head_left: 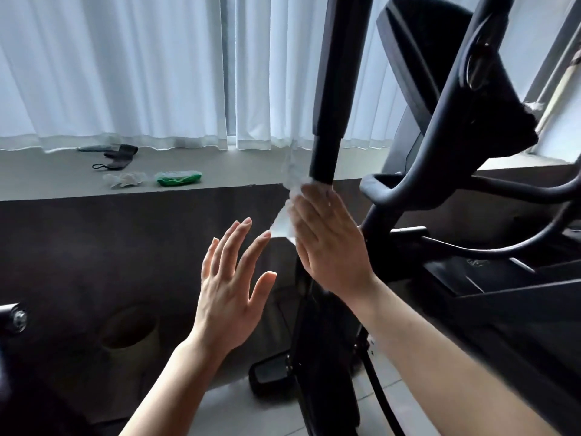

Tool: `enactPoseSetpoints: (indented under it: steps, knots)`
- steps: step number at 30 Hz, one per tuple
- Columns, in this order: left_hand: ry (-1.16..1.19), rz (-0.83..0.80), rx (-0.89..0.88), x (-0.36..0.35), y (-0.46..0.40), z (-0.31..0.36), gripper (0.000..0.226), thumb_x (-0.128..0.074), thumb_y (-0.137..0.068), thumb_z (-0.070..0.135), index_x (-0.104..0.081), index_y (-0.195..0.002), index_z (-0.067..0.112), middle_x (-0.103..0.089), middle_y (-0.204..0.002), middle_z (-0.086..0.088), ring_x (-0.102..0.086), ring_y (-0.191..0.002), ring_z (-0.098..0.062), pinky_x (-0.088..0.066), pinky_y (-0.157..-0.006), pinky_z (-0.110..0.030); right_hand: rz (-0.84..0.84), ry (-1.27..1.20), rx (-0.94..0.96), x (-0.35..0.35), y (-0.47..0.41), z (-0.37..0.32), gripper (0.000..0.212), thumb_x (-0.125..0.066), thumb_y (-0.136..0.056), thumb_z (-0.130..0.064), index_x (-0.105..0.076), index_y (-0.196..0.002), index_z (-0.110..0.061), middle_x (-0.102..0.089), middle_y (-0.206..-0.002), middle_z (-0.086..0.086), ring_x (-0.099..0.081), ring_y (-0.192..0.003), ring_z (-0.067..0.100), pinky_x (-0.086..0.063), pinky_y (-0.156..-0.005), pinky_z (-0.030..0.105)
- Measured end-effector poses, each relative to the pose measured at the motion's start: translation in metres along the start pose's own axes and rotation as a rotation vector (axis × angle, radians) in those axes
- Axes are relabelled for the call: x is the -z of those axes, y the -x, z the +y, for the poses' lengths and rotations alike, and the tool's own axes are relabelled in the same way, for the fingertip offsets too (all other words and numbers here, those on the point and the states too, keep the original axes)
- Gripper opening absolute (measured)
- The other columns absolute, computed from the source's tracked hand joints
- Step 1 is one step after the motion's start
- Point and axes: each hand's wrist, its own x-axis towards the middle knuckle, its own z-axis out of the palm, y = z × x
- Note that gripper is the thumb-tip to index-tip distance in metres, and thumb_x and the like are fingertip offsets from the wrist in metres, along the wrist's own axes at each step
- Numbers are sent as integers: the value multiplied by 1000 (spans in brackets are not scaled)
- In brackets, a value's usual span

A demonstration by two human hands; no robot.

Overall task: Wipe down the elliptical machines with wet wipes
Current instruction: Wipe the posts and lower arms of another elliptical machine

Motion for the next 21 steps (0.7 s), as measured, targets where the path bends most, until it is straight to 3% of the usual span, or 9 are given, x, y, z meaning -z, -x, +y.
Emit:
enactPoseSetpoints:
  steps: [3,7,9,11,13,17,21]
  knots:
    - [10,3,-14,3,4,0,51,-24,-103,54,-34,-146,27,-29,-155,-4,-24,-146,-20,-24,-115,-54,-149,86,136,0,47,-18,45,-55,-95,-23,-55,-137,-6,-47,-148,9,-25,-147,23,-13,-123,39]
    - [105,42,-20,1,-9,12,50,-32,-102,51,-33,-147,28,-33,-155,-1,-27,-145,-15,-30,-115,-52,-69,119,119,11,13,12,48,-37,-103,-30,-43,-147,-11,-36,-156,8,-20,-148,22,-9,-123,42]
    - [300,114,3,1,-26,28,51,-44,-99,43,-31,-147,28,-36,-154,3,-31,-143,-6,-33,-115,-35,30,76,46,21,-29,36,50,-31,-104,-31,-40,-149,-10,-35,-155,8,-24,-147,23,-12,-122,43]
    - [439,133,49,1,-47,48,57,-47,-97,39,-25,-149,33,-31,-153,9,-25,-143,4,-25,-113,-13,121,21,12,25,-58,49,51,-34,-102,-29,-39,-147,-6,-34,-155,10,-25,-146,23,-15,-121,43]
    - [478,84,91,0,-65,62,59,-45,-96,43,-18,-149,48,-20,-155,18,-15,-143,12,-16,-109,-3,167,-15,-19,19,-57,44,52,-39,-100,-25,-37,-147,-3,-32,-155,11,-24,-147,24,-18,-121,43]
    - [684,-86,187,-19,-60,73,70,-45,-94,40,3,-136,67,-13,-161,21,-19,-144,8,-24,-113,-10,130,-10,43,5,-16,36,54,-36,-102,-28,-27,-150,-6,-26,-157,8,-26,-147,26,-19,-121,42]
    - [678,-83,171,-35,-44,77,70,-42,-96,45,10,-140,57,6,-152,40,-1,-142,17,-9,-112,-4,139,-11,44,30,-43,65,47,-29,-104,-24,-37,-146,-4,-31,-154,9,-30,-143,27,-12,-122,39]
